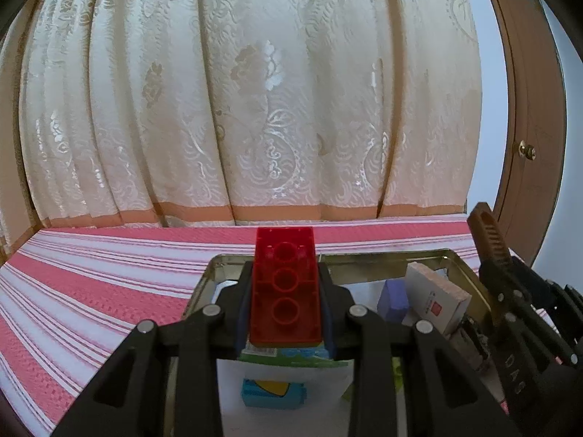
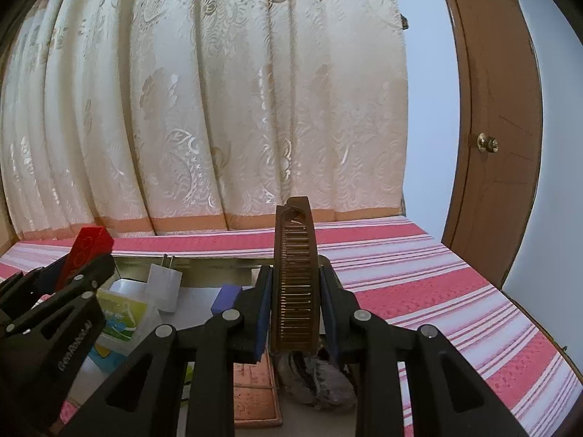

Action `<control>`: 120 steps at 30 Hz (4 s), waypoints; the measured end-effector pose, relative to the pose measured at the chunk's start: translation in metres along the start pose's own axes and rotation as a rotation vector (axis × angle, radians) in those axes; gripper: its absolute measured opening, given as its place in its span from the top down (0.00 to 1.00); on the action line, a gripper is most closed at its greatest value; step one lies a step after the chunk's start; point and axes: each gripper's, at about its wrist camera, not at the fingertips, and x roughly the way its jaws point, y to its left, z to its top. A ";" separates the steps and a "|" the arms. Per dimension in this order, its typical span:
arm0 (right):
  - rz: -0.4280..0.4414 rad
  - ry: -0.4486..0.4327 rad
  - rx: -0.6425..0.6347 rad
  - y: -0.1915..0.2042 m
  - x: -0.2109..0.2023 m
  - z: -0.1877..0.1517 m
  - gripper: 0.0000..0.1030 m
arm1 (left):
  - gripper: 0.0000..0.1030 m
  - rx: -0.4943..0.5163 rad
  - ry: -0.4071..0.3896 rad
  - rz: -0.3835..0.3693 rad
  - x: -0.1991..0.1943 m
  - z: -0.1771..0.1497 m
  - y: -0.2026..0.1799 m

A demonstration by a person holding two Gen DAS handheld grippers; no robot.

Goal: Organize rigid objects

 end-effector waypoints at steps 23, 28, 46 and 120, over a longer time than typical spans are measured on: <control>-0.001 0.015 0.011 -0.003 0.016 0.007 0.73 | 0.71 -0.006 0.039 0.004 0.015 0.001 -0.010; 0.001 0.042 -0.001 -0.002 0.022 0.007 0.73 | 0.71 -0.002 0.053 0.003 0.020 0.001 -0.013; 0.025 0.090 -0.029 0.007 0.032 0.005 0.73 | 0.71 0.015 0.087 0.007 0.027 0.000 -0.011; 0.230 0.081 0.180 -0.015 0.025 0.009 0.19 | 0.00 -0.026 0.020 0.061 0.009 0.003 0.021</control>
